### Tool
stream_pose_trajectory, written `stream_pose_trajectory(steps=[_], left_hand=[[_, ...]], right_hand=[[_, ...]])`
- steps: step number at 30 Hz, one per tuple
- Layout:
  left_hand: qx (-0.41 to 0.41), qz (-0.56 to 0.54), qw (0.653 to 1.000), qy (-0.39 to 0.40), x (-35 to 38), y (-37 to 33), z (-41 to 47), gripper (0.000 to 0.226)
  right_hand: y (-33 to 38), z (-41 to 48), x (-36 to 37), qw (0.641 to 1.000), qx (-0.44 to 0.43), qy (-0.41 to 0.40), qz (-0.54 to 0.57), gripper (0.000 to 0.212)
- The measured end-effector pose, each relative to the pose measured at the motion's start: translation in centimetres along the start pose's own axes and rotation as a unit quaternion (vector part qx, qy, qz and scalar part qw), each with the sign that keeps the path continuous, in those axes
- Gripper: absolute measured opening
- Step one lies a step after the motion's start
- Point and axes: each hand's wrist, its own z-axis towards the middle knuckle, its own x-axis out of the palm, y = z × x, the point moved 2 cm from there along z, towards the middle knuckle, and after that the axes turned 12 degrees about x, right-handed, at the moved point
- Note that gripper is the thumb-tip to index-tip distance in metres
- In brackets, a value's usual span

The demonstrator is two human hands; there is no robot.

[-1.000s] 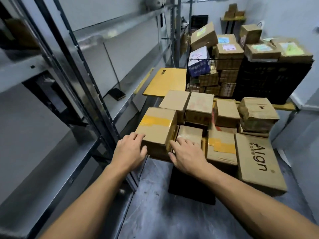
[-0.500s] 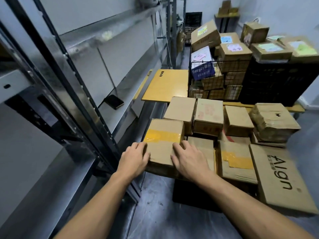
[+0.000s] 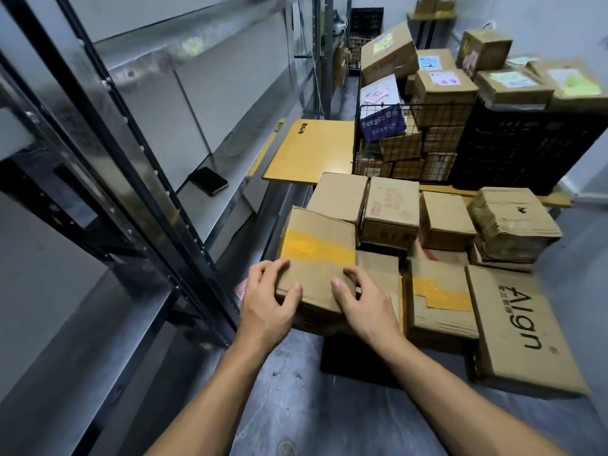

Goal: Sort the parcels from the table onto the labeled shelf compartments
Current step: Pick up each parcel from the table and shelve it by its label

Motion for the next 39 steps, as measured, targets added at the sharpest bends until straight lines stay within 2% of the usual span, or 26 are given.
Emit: stream_pose_trajectory(steps=[4, 7, 11, 14, 16, 18, 20, 23, 25, 28, 30, 32, 35, 37, 39], left_hand=[[0.054, -0.080, 0.995, -0.036, 0.2, -3.1, -0.5, 0.040], [0.057, -0.156, 0.982, -0.087, 0.4, -4.5, -0.6, 0.037], [0.037, -0.109, 0.987, -0.108, 1.1, -5.3, -0.7, 0.039], [-0.015, -0.119, 0.990, -0.076, 1.5, -4.8, -1.3, 0.066], [-0.044, -0.172, 0.983, -0.051, 1.6, -4.6, -1.9, 0.081], [-0.060, -0.248, 0.966, -0.046, 1.9, -5.0, -2.6, 0.081], [-0.056, -0.286, 0.955, -0.064, 2.0, -5.5, -3.3, 0.071], [-0.036, -0.271, 0.958, -0.090, 2.1, -6.1, -4.0, 0.065], [-0.021, -0.229, 0.969, -0.092, 2.3, -6.6, -4.1, 0.068], [0.025, -0.129, 0.987, -0.093, 2.9, -8.0, -4.4, 0.070], [0.077, -0.107, 0.987, -0.093, 3.2, -9.0, -4.5, 0.064], [0.129, -0.105, 0.983, -0.076, 3.1, -9.8, -4.5, 0.057], [0.118, -0.187, 0.973, -0.065, 2.3, -10.2, -4.1, 0.043], [0.073, -0.238, 0.966, -0.073, 2.0, -9.9, -3.5, 0.038], [0.059, -0.194, 0.977, -0.070, 1.8, -9.5, -2.9, 0.038]], right_hand=[[-1.0, -0.3, -1.9, 0.994, 0.022, -0.026, 0.107, 0.041], [-2.3, -0.5, -3.5, 0.981, 0.024, -0.033, 0.187, 0.039], [-3.7, -1.5, -4.4, 0.968, -0.002, 0.005, 0.250, 0.037], [-4.1, -2.6, -4.9, 0.960, -0.021, 0.016, 0.277, 0.037], [-4.3, -3.2, -5.4, 0.958, -0.035, 0.025, 0.284, 0.040], [-4.5, -3.6, -5.9, 0.961, -0.052, 0.033, 0.270, 0.043], [-4.5, -3.9, -6.4, 0.975, -0.065, 0.030, 0.209, 0.041], [-4.1, -4.6, -7.3, 0.990, -0.088, 0.018, 0.113, 0.042], [-3.6, -4.7, -7.9, 0.991, -0.086, 0.014, 0.101, 0.053], [-2.5, -5.0, -8.0, 0.987, -0.073, 0.055, 0.133, 0.081], [-2.0, -5.2, -7.9, 0.980, -0.076, 0.060, 0.174, 0.082], [-1.8, -5.3, -8.5, 0.977, -0.079, 0.022, 0.196, 0.080], [-2.3, -4.8, -9.3, 0.958, -0.057, 0.034, 0.279, 0.072], [-2.6, -4.4, -9.3, 0.923, -0.015, 0.078, 0.377, 0.072], [-3.1, -4.2, -8.9, 0.885, 0.010, 0.098, 0.455, 0.065]])
